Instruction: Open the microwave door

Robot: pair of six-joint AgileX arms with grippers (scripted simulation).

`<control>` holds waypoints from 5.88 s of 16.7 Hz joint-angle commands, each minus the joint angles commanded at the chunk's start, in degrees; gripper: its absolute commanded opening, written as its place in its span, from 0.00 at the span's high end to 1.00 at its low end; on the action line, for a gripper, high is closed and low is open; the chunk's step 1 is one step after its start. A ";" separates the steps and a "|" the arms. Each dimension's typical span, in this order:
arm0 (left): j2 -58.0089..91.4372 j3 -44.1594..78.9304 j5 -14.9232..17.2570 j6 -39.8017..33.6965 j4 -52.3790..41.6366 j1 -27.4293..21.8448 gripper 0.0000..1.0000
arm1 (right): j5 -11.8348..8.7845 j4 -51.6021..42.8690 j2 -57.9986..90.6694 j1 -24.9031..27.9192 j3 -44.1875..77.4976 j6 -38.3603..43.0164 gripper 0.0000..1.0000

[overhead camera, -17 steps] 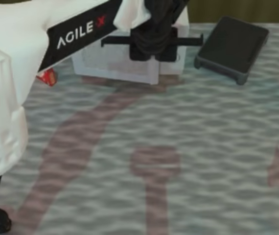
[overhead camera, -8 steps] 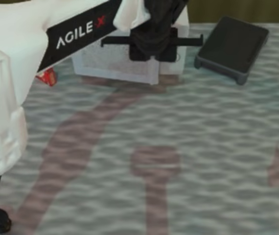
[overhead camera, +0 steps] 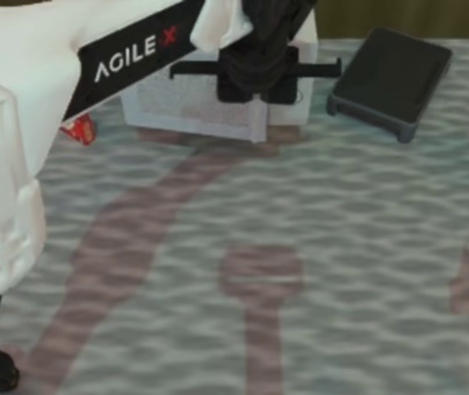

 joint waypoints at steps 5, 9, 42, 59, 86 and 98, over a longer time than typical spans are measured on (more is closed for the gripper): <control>0.00 0.00 0.00 0.00 0.00 0.00 1.00 | 0.00 0.00 0.00 0.00 0.00 0.00 0.00; 0.08 0.16 0.33 -0.23 0.10 -0.35 1.00 | 0.00 0.00 0.00 0.00 0.00 0.00 0.00; -5.44 -8.93 2.39 5.06 4.82 0.39 1.00 | 0.00 0.00 0.00 0.00 0.00 0.00 0.00; -10.43 -16.74 5.12 10.45 8.80 1.06 1.00 | 0.00 0.00 0.00 0.00 0.00 0.00 0.00; -15.10 -23.67 8.23 16.22 12.02 2.06 1.00 | 0.00 0.00 0.00 0.00 0.00 0.00 0.00; -15.10 -23.67 8.23 16.22 12.02 2.06 1.00 | 0.00 0.00 0.00 0.00 0.00 0.00 0.00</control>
